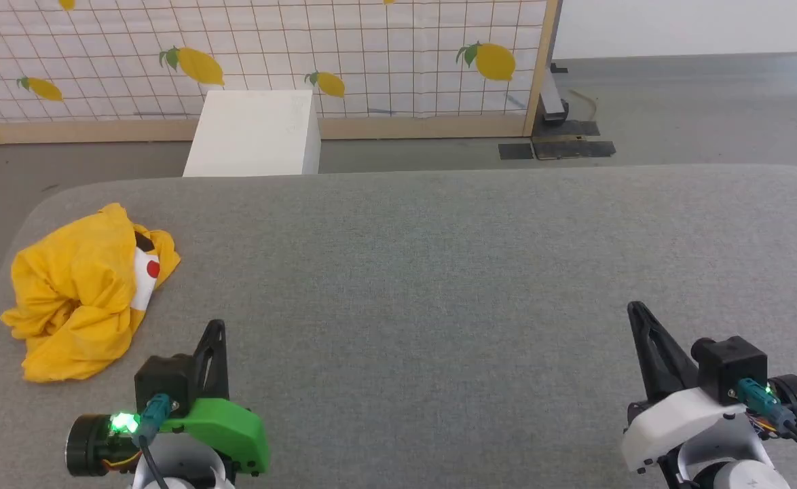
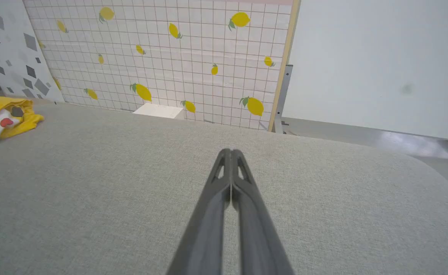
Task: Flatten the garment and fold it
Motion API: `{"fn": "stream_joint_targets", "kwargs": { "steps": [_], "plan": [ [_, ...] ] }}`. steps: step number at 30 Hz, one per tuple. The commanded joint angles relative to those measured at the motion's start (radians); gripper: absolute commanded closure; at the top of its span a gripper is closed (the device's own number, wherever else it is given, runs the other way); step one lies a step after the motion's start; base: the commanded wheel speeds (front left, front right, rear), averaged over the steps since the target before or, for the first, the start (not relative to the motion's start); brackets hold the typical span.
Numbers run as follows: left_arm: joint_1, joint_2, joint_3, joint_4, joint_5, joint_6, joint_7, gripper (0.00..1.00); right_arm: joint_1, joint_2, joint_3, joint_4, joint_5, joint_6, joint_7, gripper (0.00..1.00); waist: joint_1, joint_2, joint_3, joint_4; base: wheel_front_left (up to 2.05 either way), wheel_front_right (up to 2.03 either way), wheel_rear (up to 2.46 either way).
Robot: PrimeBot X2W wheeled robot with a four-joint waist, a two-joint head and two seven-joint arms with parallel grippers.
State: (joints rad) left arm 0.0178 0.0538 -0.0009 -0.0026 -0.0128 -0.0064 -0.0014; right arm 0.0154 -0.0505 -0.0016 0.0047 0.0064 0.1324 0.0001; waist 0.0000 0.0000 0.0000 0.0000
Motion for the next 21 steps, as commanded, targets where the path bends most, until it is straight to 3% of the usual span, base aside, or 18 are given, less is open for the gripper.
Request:
{"fn": "stream_joint_targets", "kwargs": {
  "steps": [1, 16, 17, 21],
  "plan": [
    [-0.018, -0.004, 0.001, 0.003, 0.013, 0.006, 0.001, 1.0, -0.015, 0.0, 0.002, -0.005, -0.006, -0.002, 0.0, 1.0, 0.0, 0.0, 0.0, 0.0, 0.0, 0.0, 0.0],
    [-0.018, -0.004, 0.001, 0.003, 0.013, 0.006, 0.001, 1.0, -0.015, 0.0, 0.002, -0.005, -0.006, -0.002, 0.0, 1.0, 0.0, 0.0, 0.0, 0.0, 0.0, 0.0, 0.0],
    [0.0, 0.0, 0.0, 0.0, 0.0, 0.0, 0.0, 0.0, 0.0, 0.0, 0.0, 0.0, 0.0, 0.0, 0.0, 0.0, 0.0, 0.0, 0.0, 0.0, 0.0, 0.0, 0.0],
    [0.002, 0.0, -0.001, 0.0, -0.005, 0.0, 0.0, 0.0, 0.001, 0.0, -0.001, 0.001, 0.0, 0.0, 0.0, 0.0, 0.0, 0.0, 0.0, 0.0, 0.0, 0.0, 0.0]
  ]
}}
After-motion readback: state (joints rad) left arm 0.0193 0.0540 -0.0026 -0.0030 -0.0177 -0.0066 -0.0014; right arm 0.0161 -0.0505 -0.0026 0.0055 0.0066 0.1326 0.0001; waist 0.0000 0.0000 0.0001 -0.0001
